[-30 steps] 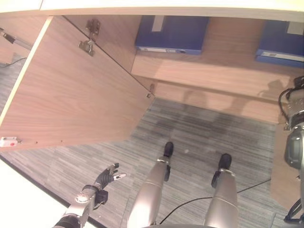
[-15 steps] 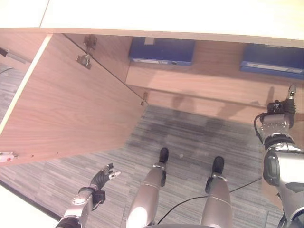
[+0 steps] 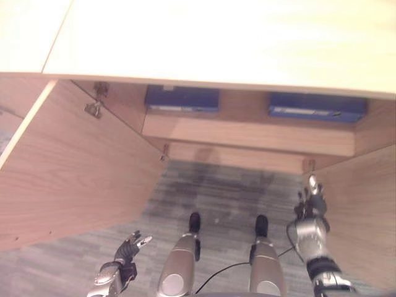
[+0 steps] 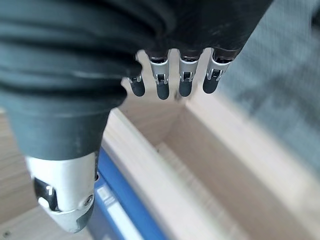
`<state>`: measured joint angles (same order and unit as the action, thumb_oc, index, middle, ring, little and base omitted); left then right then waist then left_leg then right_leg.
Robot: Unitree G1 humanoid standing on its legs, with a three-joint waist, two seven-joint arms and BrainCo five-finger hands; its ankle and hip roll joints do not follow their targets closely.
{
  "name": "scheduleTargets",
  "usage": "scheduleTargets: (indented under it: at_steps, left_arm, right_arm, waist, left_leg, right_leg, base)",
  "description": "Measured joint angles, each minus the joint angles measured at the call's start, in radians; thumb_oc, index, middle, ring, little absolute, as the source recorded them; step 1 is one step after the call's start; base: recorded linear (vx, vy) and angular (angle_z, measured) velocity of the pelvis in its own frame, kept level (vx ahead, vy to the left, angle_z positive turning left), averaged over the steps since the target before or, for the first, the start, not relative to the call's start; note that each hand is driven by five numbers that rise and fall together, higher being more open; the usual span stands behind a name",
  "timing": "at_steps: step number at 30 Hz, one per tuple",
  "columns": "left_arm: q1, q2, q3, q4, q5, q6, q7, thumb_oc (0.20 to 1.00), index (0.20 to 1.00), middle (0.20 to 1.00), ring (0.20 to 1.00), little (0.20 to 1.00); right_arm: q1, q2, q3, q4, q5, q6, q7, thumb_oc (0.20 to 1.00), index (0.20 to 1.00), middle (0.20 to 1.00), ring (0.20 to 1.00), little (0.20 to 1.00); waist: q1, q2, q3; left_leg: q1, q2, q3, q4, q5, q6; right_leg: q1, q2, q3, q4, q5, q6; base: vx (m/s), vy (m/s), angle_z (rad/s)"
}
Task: Put the empty folder in the office cabinet
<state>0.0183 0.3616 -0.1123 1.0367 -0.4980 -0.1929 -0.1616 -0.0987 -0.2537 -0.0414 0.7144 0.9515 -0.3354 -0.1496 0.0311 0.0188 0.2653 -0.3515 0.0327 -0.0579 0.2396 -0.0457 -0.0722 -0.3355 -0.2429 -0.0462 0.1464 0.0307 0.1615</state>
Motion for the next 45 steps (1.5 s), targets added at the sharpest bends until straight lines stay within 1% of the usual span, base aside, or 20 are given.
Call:
scheduleTargets:
  at_steps: [5, 7, 9, 11, 12, 14, 20, 24, 27, 31, 32, 34, 35, 36, 37, 38, 40, 42, 44, 45]
  left_arm:
    - [0.027, -0.002, 0.036, 0.019, 0.041, -0.016, 0.008, 1.0, 1.0, 1.0, 1.0, 1.0]
    - [0.027, -0.008, 0.039, 0.032, 0.078, -0.019, 0.028, 1.0, 1.0, 1.0, 1.0, 1.0]
    - [0.076, -0.021, 0.034, 0.04, 0.134, -0.041, 0.037, 1.0, 1.0, 1.0, 1.0, 1.0]
    - [0.072, -0.039, 0.031, 0.041, 0.164, -0.047, 0.047, 1.0, 1.0, 1.0, 1.0, 1.0]
    - [0.089, -0.047, 0.023, 0.04, 0.183, -0.047, 0.05, 1.0, 1.0, 1.0, 1.0, 1.0]
    - [0.104, -0.049, -0.003, 0.031, 0.213, -0.051, 0.053, 1.0, 1.0, 1.0, 1.0, 1.0]
    - [0.109, -0.061, -0.005, 0.031, 0.214, -0.052, 0.057, 1.0, 1.0, 1.0, 1.0, 1.0]
    - [0.112, -0.07, 0.003, 0.03, 0.212, -0.051, 0.065, 1.0, 1.0, 1.0, 1.0, 1.0]
    - [0.131, -0.08, 0.002, 0.032, 0.212, -0.05, 0.064, 1.0, 1.0, 1.0, 1.0, 1.0]
    - [0.13, -0.088, 0.002, 0.034, 0.21, -0.05, 0.069, 1.0, 1.0, 1.0, 1.0, 1.0]
    - [0.104, -0.097, 0.004, 0.048, 0.197, -0.05, 0.078, 1.0, 1.0, 1.0, 1.0, 1.0]
    - [0.098, -0.109, 0.006, 0.053, 0.188, -0.049, 0.087, 1.0, 1.0, 1.0, 1.0, 1.0]
    - [0.1, -0.111, 0.008, 0.06, 0.182, -0.049, 0.088, 1.0, 1.0, 1.0, 1.0, 1.0]
    - [0.098, -0.126, 0.026, 0.071, 0.169, -0.047, 0.088, 1.0, 1.0, 1.0, 1.0, 1.0]
    - [0.103, -0.123, 0.035, 0.071, 0.169, -0.049, 0.089, 1.0, 1.0, 1.0, 1.0, 1.0]
    - [0.074, -0.104, 0.046, 0.073, 0.169, -0.048, 0.09, 1.0, 1.0, 1.0, 1.0, 1.0]
    - [0.066, -0.079, 0.043, 0.075, 0.17, -0.046, 0.088, 1.0, 1.0, 1.0, 1.0, 1.0]
    - [0.064, -0.083, 0.038, 0.074, 0.17, -0.047, 0.085, 1.0, 1.0, 1.0, 1.0, 1.0]
    - [0.054, -0.096, 0.034, 0.077, 0.171, -0.048, 0.083, 1.0, 1.0, 1.0, 1.0, 1.0]
    - [0.027, -0.095, 0.034, 0.082, 0.171, -0.049, 0.085, 1.0, 1.0, 1.0, 1.0, 1.0]
  right_arm:
    - [0.126, -0.012, 0.086, 0.034, -0.234, 0.047, 0.038, 1.0, 1.0, 1.0, 1.0, 1.0]
    - [0.165, -0.013, 0.119, 0.033, -0.325, 0.064, 0.065, 1.0, 1.0, 1.0, 1.0, 1.0]
    - [0.212, -0.061, 0.238, 0.03, -0.515, 0.08, 0.099, 1.0, 1.0, 1.0, 1.0, 1.0]
    - [0.212, -0.095, 0.294, 0.024, -0.647, 0.088, 0.106, 1.0, 1.0, 1.0, 1.0, 1.0]
    - [0.217, -0.15, 0.389, -0.003, -0.728, 0.094, 0.115, 1.0, 1.0, 1.0, 1.0, 1.0]
    - [0.232, -0.163, 0.424, -0.002, -0.837, 0.099, 0.136, 1.0, 1.0, 1.0, 1.0, 1.0]
    - [0.262, -0.15, 0.397, 0.003, -0.894, 0.113, 0.164, 1.0, 1.0, 1.0, 1.0, 1.0]
    - [0.256, -0.149, 0.39, -0.003, -0.892, 0.119, 0.173, 1.0, 1.0, 1.0, 1.0, 1.0]
    - [0.245, -0.152, 0.388, -0.006, -0.891, 0.119, 0.172, 1.0, 1.0, 1.0, 1.0, 1.0]
    - [0.237, -0.155, 0.387, -0.006, -0.884, 0.118, 0.17, 1.0, 1.0, 1.0, 1.0, 1.0]
    - [0.211, -0.162, 0.39, -0.005, -0.861, 0.118, 0.167, 1.0, 1.0, 1.0, 1.0, 1.0]
    - [0.146, -0.179, 0.392, -0.006, -0.852, 0.118, 0.16, 1.0, 1.0, 1.0, 1.0, 1.0]
    - [0.119, -0.185, 0.393, -0.006, -0.852, 0.118, 0.158, 1.0, 1.0, 1.0, 1.0, 1.0]
    - [0.081, -0.217, 0.387, -0.011, -0.85, 0.108, 0.149, 1.0, 1.0, 1.0, 1.0, 1.0]
    - [0.083, -0.218, 0.385, -0.016, -0.85, 0.108, 0.148, 1.0, 1.0, 1.0, 1.0, 1.0]
    - [0.093, -0.194, 0.378, -0.019, -0.848, 0.106, 0.148, 1.0, 1.0, 1.0, 1.0, 1.0]
    - [0.116, -0.165, 0.376, -0.02, -0.847, 0.106, 0.149, 1.0, 1.0, 1.0, 1.0, 1.0]
    - [0.167, -0.185, 0.373, -0.054, -0.841, 0.106, 0.149, 1.0, 1.0, 1.0, 1.0, 1.0]
    - [0.215, -0.211, 0.35, -0.054, -0.826, 0.107, 0.148, 1.0, 1.0, 1.0, 1.0, 1.0]
    - [0.226, -0.217, 0.345, -0.048, -0.815, 0.111, 0.148, 1.0, 1.0, 1.0, 1.0, 1.0]
  waist:
    - [-0.028, -0.062, -0.091]
    - [-0.022, -0.064, -0.118]
    - [-0.023, -0.05, -0.193]
    - [-0.031, -0.041, -0.208]
    - [-0.03, -0.034, -0.211]
    - [-0.027, -0.033, -0.242]
    - [-0.024, -0.026, -0.252]
    - [-0.023, -0.016, -0.237]
    - [-0.005, 0.016, -0.203]
    - [0.021, 0.041, -0.173]
    - [0.023, 0.053, -0.153]
    - [0.04, 0.076, -0.126]
    - [0.038, 0.069, -0.119]
    - [0.031, 0.09, -0.124]
    - [0.037, 0.067, -0.128]
    - [0.016, 0.011, -0.12]
    - [0.008, -0.056, -0.134]
    - [-0.022, -0.062, -0.142]
    - [-0.06, -0.022, -0.168]
    - [-0.085, -0.006, -0.181]
  left_leg:
    - [0.12, 0.015, 0.027, -0.074, -0.001, -0.002]
    - [0.185, 0.021, 0.029, -0.128, 0.009, -0.011]
    - [0.273, 0.038, 0.049, -0.191, 0.017, -0.017]
    - [0.322, 0.044, 0.055, -0.237, 0.035, -0.024]
    - [0.37, 0.051, 0.062, -0.279, 0.047, -0.026]
    - [0.414, 0.064, 0.068, -0.308, 0.052, -0.033]
    - [0.436, 0.082, 0.074, -0.329, 0.063, -0.04]
    - [0.441, 0.101, 0.043, -0.326, 0.071, -0.053]
    - [0.431, 0.125, 0.009, -0.32, 0.078, -0.066]
    - [0.397, 0.144, -0.052, -0.293, 0.09, -0.084]
    - [0.354, 0.146, -0.093, -0.263, 0.102, -0.104]
    - [0.325, 0.155, -0.098, -0.25, 0.122, -0.109]
    - [0.31, 0.154, -0.092, -0.251, 0.15, -0.119]
    - [0.288, 0.165, -0.02, -0.261, 0.141, -0.09]
    - [0.296, 0.18, 0.031, -0.322, 0.105, -0.113]
    - [0.286, 0.164, 0.088, -0.272, 0.074, -0.095]
    - [0.27, 0.153, 0.135, -0.068, 0.048, -0.067]
    - [0.324, 0.178, 0.155, 0.011, 0.0, -0.073]
    - [0.383, 0.223, 0.211, -0.025, -0.015, -0.083]
    - [0.4, 0.195, 0.265, -0.107, -0.04, -0.085]
  right_leg:
    - [0.103, 0.01, 0.004, -0.07, 0.009, -0.005]
    - [0.161, 0.017, -0.003, -0.106, 0.014, -0.008]
    - [0.227, 0.031, 0.004, -0.142, 0.022, -0.002]
    - [0.264, 0.04, 0.003, -0.174, 0.036, -0.002]
    - [0.301, 0.047, 0.006, -0.194, 0.038, -0.004]
    - [0.333, 0.063, 0.005, -0.214, 0.037, -0.005]
    - [0.365, 0.073, 0.002, -0.233, 0.039, -0.003]
    - [0.376, 0.094, -0.021, -0.227, 0.031, -0.01]
    - [0.402, 0.118, -0.057, -0.228, 0.028, -0.015]
    - [0.412, 0.136, -0.106, -0.216, 0.02, -0.029]
    - [0.391, 0.139, -0.142, -0.201, 0.01, -0.044]
    - [0.356, 0.157, -0.151, -0.167, 0.008, -0.055]
    - [0.325, 0.139, -0.144, -0.142, -0.001, -0.068]
    - [0.306, 0.15, -0.159, -0.111, -0.003, -0.074]
    - [0.292, 0.151, -0.172, -0.084, -0.014, -0.092]
    - [0.28, 0.095, -0.193, -0.085, -0.011, -0.107]
    - [0.287, 0.041, -0.203, -0.101, 0.003, -0.113]
    - [0.316, 0.018, -0.237, -0.11, 0.02, -0.102]
    - [0.333, 0.007, -0.288, -0.104, 0.028, -0.069]
    - [0.327, -0.019, -0.311, -0.078, 0.031, -0.034]
  base:
    - [0.11, 0.0, -0.14]
    - [0.11, 0.0, -0.08]
    - [0.13, -0.016, -0.25]
    - [0.1, -0.03, -0.16]
    - [0.04, -0.013, -0.13]
    - [0.03, -0.016, -0.09]
    - [-0.01, -0.053, -0.01]
    - [-0.06, -0.115, 0.18]
    - [-0.06, -0.116, 0.31]
    - [-0.17, -0.066, 0.45]
    - [-0.25, -0.027, 0.67]
    - [-0.25, -0.015, 0.29]
    - [-0.25, 0.008, 0.12]
    - [-0.35, 0.042, 0.21]
    - [-0.26, 0.042, 0.53]
    - [-0.17, 0.069, 0.5]
    - [-0.16, 0.083, 0.32]
    - [-0.2, 0.128, 0.38]
    - [-0.17, 0.202, 0.79]
    - [-0.09, 0.183, 0.93]
